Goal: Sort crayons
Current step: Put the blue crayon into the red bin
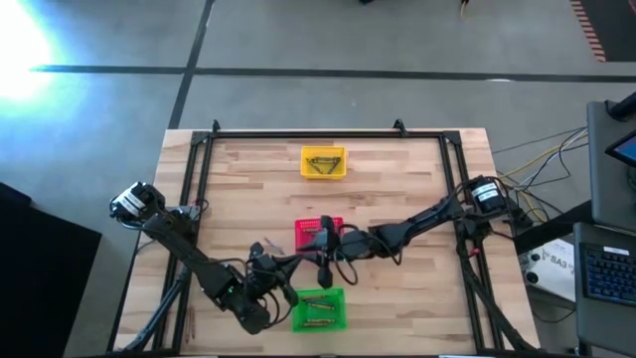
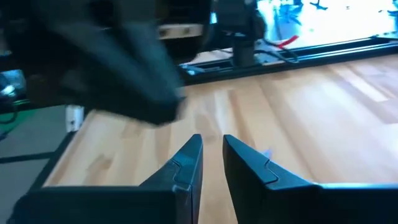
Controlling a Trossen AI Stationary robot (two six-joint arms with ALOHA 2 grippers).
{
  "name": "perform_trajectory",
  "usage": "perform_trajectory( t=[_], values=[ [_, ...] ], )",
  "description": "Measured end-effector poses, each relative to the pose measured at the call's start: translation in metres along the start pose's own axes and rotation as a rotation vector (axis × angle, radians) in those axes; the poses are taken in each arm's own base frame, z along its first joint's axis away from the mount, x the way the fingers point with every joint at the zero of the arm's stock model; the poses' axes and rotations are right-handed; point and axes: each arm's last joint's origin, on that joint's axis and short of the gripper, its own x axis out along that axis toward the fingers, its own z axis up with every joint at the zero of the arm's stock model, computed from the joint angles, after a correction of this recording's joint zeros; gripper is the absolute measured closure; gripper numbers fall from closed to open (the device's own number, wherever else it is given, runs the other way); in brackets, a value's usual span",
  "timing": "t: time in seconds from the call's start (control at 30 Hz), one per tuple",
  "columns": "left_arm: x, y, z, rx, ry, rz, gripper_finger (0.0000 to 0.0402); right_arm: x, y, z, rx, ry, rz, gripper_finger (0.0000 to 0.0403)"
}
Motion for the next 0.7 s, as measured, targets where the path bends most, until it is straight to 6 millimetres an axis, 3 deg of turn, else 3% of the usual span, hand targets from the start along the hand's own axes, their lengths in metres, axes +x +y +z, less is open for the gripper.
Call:
perform_trajectory(
  t=[0.2, 0.4, 0.57, 0.7],
  values=[
    [-0.001, 0.0, 0.0, 0.092, 0.008, -0.005, 0.04, 0.0, -0.002, -0.003, -0.008, 0.036, -0.012, 0.0347],
    [-0.007, 0.004, 0.004, 0.166, 0.178, -0.101, 0.04, 0.0, -0.004, -0.006, -0.014, 0.073, -0.028, 0.0374],
    [-0.05, 0.019, 0.031, 0.174, 0.189, -0.146, 0.04, 0.01, -0.025, 0.01, 0.024, 0.194, -0.087, 0.0389],
    [-0.098, 0.035, 0.05, 0.171, 0.026, -0.187, 0.04, 0.031, -0.048, 0.028, 0.056, 0.322, -0.109, 0.038]
  ],
)
